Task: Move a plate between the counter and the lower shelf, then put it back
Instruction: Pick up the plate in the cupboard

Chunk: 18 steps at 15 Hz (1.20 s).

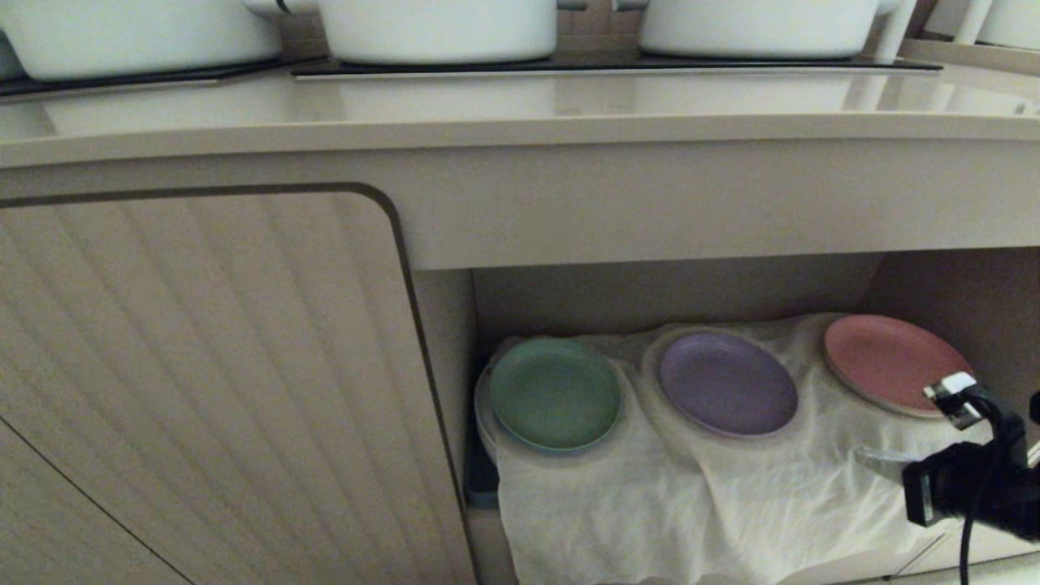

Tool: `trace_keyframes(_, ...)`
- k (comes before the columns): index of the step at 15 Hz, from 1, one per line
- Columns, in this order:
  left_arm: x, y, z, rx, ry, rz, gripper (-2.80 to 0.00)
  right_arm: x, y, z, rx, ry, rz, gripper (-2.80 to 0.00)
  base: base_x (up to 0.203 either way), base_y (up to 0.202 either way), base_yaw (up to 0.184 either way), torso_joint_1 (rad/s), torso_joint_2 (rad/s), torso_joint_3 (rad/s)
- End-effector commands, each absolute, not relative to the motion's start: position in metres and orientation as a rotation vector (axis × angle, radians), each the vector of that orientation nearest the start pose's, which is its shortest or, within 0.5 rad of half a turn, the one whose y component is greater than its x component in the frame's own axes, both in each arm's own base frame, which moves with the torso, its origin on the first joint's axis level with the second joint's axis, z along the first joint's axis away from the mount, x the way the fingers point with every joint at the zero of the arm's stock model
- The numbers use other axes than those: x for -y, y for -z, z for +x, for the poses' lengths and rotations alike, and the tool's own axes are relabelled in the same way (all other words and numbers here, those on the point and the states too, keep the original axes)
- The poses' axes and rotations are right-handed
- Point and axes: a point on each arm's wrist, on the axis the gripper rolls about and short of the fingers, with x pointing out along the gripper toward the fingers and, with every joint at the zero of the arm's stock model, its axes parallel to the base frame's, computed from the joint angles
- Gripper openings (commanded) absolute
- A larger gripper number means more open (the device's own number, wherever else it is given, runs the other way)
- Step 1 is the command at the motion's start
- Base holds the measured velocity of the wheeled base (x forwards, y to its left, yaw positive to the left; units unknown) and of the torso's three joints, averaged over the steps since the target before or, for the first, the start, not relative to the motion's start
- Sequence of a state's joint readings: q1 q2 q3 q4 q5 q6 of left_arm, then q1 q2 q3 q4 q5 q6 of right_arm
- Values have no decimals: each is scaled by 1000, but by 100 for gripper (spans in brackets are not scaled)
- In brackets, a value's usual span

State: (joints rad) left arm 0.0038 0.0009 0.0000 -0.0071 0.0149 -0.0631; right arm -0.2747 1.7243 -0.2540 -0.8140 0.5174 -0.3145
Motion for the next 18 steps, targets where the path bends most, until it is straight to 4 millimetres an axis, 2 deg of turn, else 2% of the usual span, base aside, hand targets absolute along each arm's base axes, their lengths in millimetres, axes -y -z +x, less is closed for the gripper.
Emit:
trace_keyframes(1,0,-76,-23,7,-19,-64,-280,50,-71,217,-584,-325,-41,-280,0,0,0,0,0,0)
trace_keyframes(5,0,-76,-23,7,-19,-64,-280,49,-61,218,-663,-330,-4,-280,0,0,0,0,0,0)
trace_keyframes(11,0,-76,-23,7,-20,-64,-280,56,-77,239,-661,-246,83,-280,0,0,0,0,0,0)
trace_keyframes(14,0,-76,-23,8,-20,-64,-280,58,-81,245,-666,-188,191,-280,0,0,0,0,0,0)
trace_keyframes(18,0,-76,-22,4,-20,-64,-280,61,-78,253,-693,-115,334,-280,0,0,0,0,0,0)
